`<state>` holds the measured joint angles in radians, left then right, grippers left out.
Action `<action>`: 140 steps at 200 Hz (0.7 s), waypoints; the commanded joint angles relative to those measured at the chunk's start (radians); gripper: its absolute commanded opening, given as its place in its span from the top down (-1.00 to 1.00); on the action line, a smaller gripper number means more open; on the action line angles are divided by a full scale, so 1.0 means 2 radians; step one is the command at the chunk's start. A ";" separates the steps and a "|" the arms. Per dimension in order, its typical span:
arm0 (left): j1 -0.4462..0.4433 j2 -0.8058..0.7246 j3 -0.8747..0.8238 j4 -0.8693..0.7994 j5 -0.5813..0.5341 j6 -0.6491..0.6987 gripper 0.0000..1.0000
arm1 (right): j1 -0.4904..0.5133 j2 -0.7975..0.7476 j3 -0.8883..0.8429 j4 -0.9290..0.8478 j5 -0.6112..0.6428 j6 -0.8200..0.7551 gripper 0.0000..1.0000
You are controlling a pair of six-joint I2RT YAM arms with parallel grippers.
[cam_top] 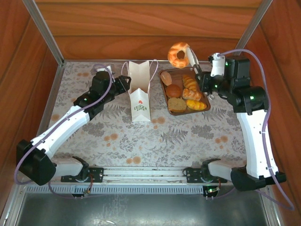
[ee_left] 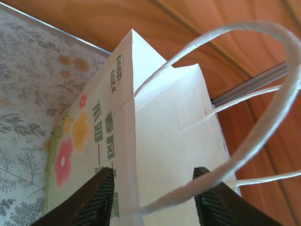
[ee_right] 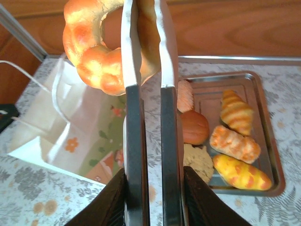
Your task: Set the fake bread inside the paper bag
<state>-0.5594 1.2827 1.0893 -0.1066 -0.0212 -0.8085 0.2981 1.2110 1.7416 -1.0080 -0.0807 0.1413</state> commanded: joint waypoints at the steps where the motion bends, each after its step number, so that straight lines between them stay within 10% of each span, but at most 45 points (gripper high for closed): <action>1: -0.004 0.010 0.015 0.015 0.009 -0.012 0.12 | 0.027 0.006 0.034 0.019 -0.012 0.007 0.40; 140: -0.011 0.010 0.001 0.010 -0.022 -0.025 0.67 | 0.214 0.137 0.106 0.011 0.142 -0.013 0.41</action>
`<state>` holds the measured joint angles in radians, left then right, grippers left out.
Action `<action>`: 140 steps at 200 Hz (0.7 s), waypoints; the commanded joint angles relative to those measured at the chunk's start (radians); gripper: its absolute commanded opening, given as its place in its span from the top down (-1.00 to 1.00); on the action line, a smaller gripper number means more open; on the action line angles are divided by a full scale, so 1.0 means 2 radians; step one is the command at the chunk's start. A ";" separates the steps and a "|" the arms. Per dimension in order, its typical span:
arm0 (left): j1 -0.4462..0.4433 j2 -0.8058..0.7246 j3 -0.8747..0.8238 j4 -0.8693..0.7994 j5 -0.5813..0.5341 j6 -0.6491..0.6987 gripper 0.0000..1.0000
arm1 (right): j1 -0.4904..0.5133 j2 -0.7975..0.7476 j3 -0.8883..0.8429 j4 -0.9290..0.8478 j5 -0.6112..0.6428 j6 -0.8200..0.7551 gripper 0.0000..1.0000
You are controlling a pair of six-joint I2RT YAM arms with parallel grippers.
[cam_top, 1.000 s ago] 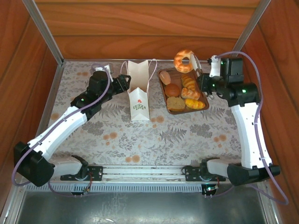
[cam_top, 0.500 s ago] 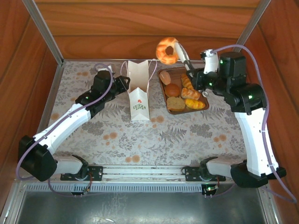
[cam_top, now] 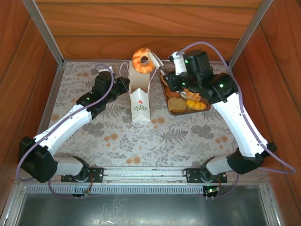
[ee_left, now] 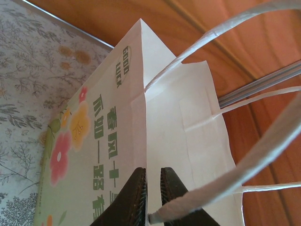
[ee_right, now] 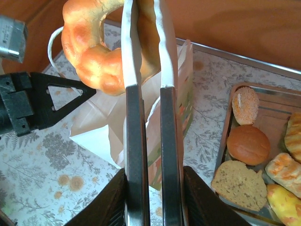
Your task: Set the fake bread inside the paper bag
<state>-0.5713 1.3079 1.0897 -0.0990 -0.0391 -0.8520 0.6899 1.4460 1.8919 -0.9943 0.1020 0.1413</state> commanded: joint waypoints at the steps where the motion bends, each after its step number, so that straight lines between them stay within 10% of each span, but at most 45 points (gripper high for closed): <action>1: -0.005 -0.003 0.001 0.006 -0.013 -0.004 0.67 | 0.019 0.021 0.033 0.003 0.052 -0.013 0.41; 140: -0.007 -0.021 -0.016 -0.007 -0.042 0.008 0.82 | 0.073 0.124 0.082 -0.058 0.158 -0.059 0.40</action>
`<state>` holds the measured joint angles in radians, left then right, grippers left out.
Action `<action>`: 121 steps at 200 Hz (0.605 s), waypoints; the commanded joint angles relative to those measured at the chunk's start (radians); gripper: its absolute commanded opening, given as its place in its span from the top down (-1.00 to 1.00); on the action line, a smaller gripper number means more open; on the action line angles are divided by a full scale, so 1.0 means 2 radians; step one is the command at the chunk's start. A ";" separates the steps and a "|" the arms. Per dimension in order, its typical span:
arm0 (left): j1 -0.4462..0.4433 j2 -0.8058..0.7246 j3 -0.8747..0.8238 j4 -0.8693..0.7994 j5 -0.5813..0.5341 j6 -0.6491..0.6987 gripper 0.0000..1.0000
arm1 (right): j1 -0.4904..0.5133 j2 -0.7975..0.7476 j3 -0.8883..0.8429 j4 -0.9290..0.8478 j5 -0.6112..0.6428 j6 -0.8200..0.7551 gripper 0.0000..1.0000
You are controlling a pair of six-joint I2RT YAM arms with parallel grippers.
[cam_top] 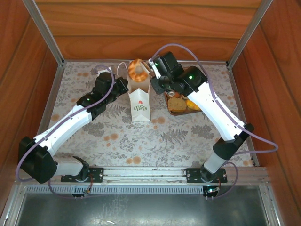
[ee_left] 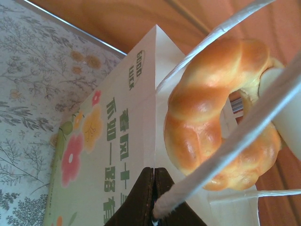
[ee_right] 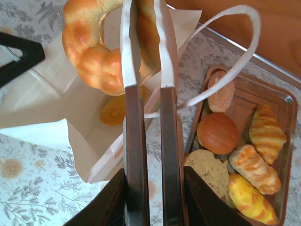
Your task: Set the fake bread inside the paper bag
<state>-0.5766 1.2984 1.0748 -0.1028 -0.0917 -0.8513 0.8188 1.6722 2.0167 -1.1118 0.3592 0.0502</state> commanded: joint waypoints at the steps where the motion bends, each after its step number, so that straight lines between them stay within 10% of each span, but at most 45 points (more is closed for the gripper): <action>1: -0.004 -0.016 -0.009 -0.005 -0.016 0.008 0.82 | 0.009 0.012 0.019 0.001 0.030 -0.014 0.40; 121: -0.004 -0.023 -0.012 -0.007 -0.019 0.008 0.82 | 0.024 0.027 0.027 -0.038 0.028 -0.003 0.34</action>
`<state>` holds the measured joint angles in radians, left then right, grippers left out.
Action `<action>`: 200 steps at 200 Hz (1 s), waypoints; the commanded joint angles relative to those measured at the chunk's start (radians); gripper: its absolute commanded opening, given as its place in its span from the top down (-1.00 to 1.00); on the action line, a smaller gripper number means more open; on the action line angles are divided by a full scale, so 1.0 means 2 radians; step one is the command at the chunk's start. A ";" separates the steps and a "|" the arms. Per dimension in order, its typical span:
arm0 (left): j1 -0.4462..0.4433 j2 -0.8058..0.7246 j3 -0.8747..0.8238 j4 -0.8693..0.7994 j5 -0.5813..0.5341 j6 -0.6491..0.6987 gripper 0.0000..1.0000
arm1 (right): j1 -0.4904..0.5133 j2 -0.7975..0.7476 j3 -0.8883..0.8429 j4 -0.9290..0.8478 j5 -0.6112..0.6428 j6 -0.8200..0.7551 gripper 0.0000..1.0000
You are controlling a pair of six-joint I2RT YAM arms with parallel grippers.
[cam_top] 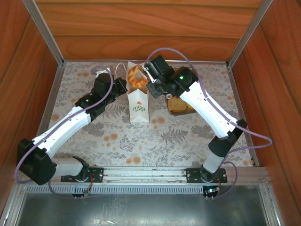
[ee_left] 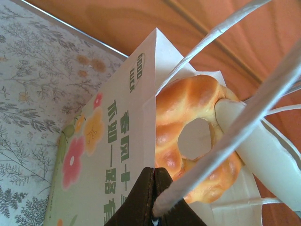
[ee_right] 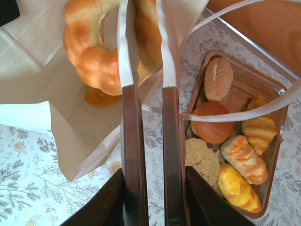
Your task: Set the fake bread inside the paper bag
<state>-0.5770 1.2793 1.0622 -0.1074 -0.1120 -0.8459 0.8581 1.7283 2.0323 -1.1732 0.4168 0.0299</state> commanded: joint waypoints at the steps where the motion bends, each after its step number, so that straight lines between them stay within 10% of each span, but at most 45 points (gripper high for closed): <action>1: -0.004 -0.014 -0.006 -0.005 -0.009 0.006 0.82 | 0.004 -0.002 0.019 -0.007 -0.001 0.008 0.34; 200: -0.004 -0.012 -0.010 -0.003 -0.008 0.007 0.83 | -0.001 -0.048 0.031 -0.009 -0.030 0.030 0.07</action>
<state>-0.5770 1.2701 1.0546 -0.1131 -0.1265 -0.8455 0.8581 1.6962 2.0361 -1.2255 0.3202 0.0917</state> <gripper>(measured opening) 0.087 0.464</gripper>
